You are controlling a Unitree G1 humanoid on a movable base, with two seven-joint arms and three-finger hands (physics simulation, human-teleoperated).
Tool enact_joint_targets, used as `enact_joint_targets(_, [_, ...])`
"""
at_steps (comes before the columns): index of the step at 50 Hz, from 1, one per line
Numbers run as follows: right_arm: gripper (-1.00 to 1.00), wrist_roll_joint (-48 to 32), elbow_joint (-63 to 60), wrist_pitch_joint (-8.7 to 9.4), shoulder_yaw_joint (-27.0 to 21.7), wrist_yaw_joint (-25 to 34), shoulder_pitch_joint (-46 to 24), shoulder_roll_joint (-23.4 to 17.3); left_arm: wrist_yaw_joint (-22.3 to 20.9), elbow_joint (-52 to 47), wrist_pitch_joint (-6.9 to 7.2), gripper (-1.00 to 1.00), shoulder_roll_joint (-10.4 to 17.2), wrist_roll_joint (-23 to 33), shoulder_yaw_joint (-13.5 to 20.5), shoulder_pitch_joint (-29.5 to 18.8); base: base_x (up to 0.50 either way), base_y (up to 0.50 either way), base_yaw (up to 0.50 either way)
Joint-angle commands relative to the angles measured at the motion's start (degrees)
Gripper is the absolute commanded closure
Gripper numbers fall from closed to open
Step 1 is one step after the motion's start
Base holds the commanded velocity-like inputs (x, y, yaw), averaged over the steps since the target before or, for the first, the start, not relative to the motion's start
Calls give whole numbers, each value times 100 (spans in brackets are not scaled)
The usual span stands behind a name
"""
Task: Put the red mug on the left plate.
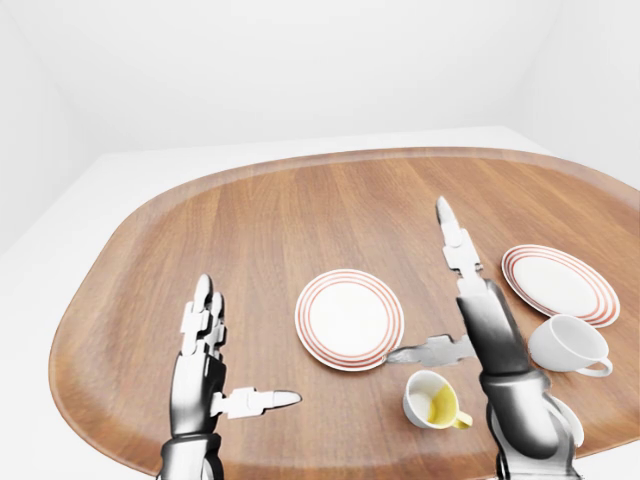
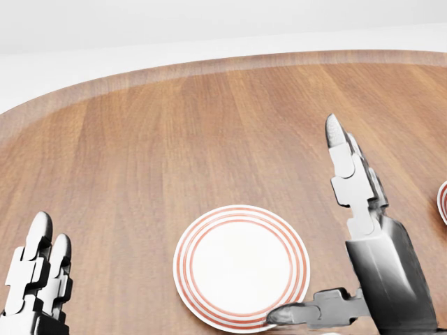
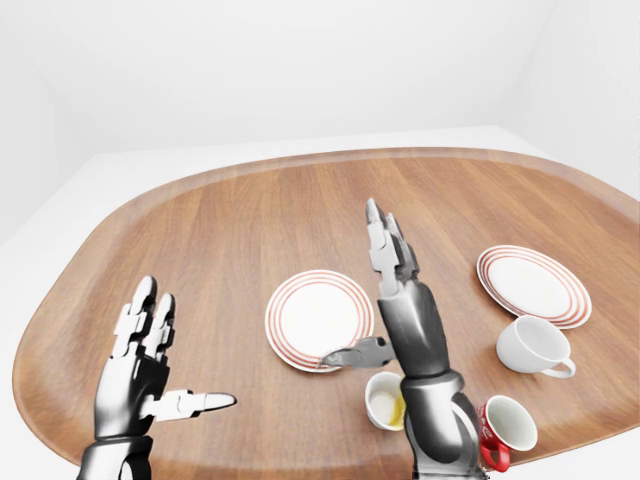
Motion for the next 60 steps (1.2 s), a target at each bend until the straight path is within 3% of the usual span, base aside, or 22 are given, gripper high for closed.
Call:
enact_joint_targets(1, [-100, -3141, 50, 0, -759, 2112, -1947, -209, 12, -3, 0, -100, -25, -12, 49, -2, 0, 0, 0])
enact_joint_targets(2, [-100, -3492, 201, 0, -819, 2395, -1956, -441, 12, -6, 0, -100, -30, -7, 52, -5, 0, 0, 0])
enact_joint_targets(7, [-100, -4230, 387, 0, -1296, 3262, -2001, -462, 20, -1, 0, -100, -43, 23, 48, -33, 0, 0, 0])
enact_joint_targets(10, [-100, -4407, 491, 0, -1566, 3262, -2136, -490, 27, -2, 0, -100, -42, 26, 50, -39, 0, 0, 0])
enact_joint_targets(13, [-100, -3745, 369, 0, -1706, 3262, -2109, -634, 42, 40, 0, -100, -53, 45, 61, -115, 0, 0, 0])
enact_joint_targets(17, [-100, -4037, 439, 0, -2063, 3262, -2153, -889, 82, 37, 0, -100, -52, 118, 14, -115, 0, 0, 0])
enact_joint_targets(19, [-100, -3494, 228, 0, -2369, 3262, -2112, -998, 83, 62, 0, -100, -43, 77, 53, -149, 0, 0, 0])
enact_joint_targets(24, [-100, -3226, 285, 0, -2971, 3262, -1995, -1221, 96, 54, 0, -100, -61, 110, 31, -130, 0, 0, 0])
enact_joint_targets(29, [-100, -2773, 175, 0, -3497, 3262, -1628, -1240, 153, 101, 0, -100, -46, 174, -5, -223, 0, 0, 0])
enact_joint_targets(34, [-100, -2621, -134, 0, -4316, 3262, -1220, -1334, 161, 75, 0, -100, -37, 147, 11, -172, 0, 0, 0])
enact_joint_targets(39, [-100, -2019, -5, 0, -5043, 3262, -693, -1039, 166, 71, 0, -100, -38, 166, -1, -168, 0, 0, 0])
enact_joint_targets(41, [-100, -1911, 309, -192, -5251, 3262, -574, -951, 173, 65, 0, -100, -35, 164, -5, -158, 0, 0, 0])
enact_joint_targets(44, [-100, -1694, 604, -148, -5509, 3262, -572, -993, 184, 73, 0, -100, -35, 170, -5, -179, 0, 0, 0])
enact_joint_targets(46, [-100, -1576, 745, -231, -5600, 3262, -504, -988, 188, 69, 0, -100, -33, 171, -7, -177, 0, 0, 0])
enact_joint_targets(51, [-100, -1504, 1049, -688, -5786, 3262, -181, -822, 184, 98, 0, -100, -37, 139, 35, -202, 0, 0, 0])
enact_joint_targets(60, [-100, -1561, 1813, -731, -5979, 3262, -160, -908, 161, 88, 0, -100, -60, 145, 47, -202, 0, 0, 0])
